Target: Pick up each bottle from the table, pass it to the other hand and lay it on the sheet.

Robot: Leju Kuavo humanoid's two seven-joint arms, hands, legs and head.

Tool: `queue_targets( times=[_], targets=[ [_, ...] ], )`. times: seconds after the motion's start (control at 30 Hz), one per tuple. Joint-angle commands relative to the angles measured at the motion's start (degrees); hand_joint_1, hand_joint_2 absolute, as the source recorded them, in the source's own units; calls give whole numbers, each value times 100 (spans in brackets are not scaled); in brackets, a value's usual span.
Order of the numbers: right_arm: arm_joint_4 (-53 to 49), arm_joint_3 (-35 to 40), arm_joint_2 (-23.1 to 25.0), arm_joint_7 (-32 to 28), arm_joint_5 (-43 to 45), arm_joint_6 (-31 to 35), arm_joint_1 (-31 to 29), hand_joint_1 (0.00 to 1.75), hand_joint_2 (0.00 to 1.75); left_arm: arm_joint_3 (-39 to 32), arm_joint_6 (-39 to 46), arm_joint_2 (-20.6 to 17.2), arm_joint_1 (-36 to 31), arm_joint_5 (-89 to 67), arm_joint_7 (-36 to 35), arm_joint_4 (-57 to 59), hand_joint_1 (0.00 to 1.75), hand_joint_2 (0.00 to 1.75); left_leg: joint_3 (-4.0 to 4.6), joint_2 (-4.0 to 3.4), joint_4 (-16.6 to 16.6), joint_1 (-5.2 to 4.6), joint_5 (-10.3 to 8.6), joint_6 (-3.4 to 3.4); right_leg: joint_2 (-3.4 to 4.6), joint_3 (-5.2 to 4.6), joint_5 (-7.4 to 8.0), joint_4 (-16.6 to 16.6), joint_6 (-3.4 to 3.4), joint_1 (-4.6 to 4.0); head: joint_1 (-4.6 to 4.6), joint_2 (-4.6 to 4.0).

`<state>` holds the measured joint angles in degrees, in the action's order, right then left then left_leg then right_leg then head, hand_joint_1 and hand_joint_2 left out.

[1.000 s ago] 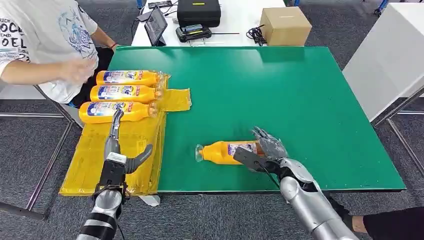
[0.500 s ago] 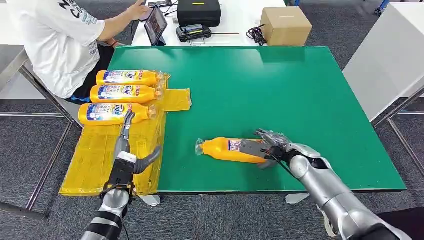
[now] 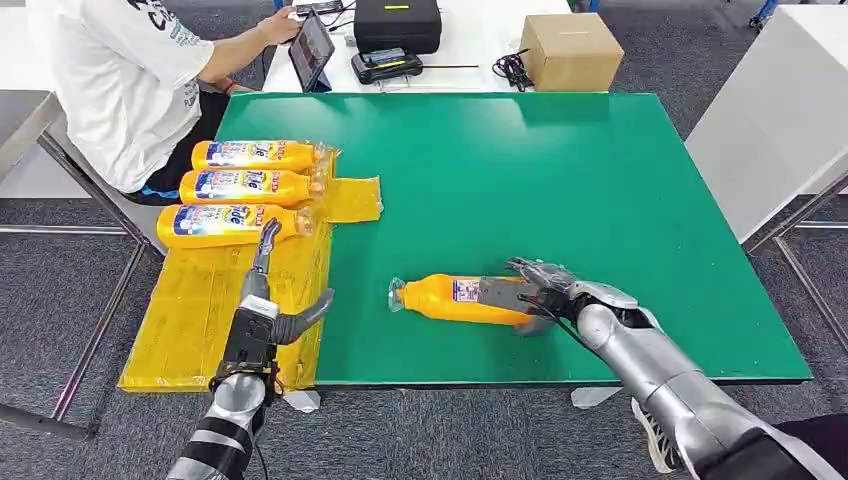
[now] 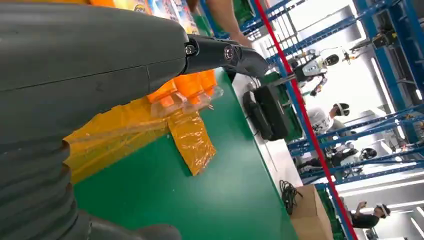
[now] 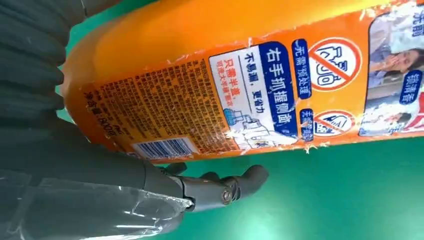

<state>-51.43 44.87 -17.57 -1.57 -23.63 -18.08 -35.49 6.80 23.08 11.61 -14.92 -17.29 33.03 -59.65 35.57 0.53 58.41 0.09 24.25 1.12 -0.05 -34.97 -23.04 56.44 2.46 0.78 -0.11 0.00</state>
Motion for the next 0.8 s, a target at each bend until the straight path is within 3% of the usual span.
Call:
queue_targets(
  times=[0.03,0.07,0.1,0.23,0.27,0.3,0.8],
  targets=[
    [816,883,291,-172,196,-18,-550,0,175,164,-120,-25,-310,157,-38,565,0,175,-31,-15,-3,2,10,-7,11,27,-5,-4,-12,-4,0,0],
    [837,968,306,-193,194,-60,-607,12,175,154,-162,-5,-315,220,-46,571,0,175,-32,-17,-3,3,11,-8,12,28,-6,-4,-12,-5,0,0],
    [835,968,314,-194,202,-71,-622,37,175,157,-164,5,-318,223,-46,568,0,175,-17,-13,-2,-1,5,-4,10,12,-2,-1,-7,0,0,0],
    [835,968,314,-194,202,-71,-622,37,175,157,-164,5,-318,223,-46,568,0,175,-35,-12,-3,4,12,-8,6,32,-10,-4,-12,-5,0,0],
    [840,979,321,-194,211,-46,-637,140,175,164,-163,2,-309,225,-30,541,0,175,-24,-9,-4,2,6,-6,4,21,-5,-4,-8,-3,0,0],
    [848,1066,333,-188,173,-1,-678,171,175,165,-177,3,-303,239,-23,523,0,175,-34,-9,-2,3,11,-8,4,31,-10,-3,-11,-4,0,0],
    [933,1057,421,-312,338,232,-463,175,175,188,-229,-21,-325,260,-146,661,0,175,-26,-3,-5,2,6,-5,-1,24,-6,-5,-7,-3,0,0]
  ],
)
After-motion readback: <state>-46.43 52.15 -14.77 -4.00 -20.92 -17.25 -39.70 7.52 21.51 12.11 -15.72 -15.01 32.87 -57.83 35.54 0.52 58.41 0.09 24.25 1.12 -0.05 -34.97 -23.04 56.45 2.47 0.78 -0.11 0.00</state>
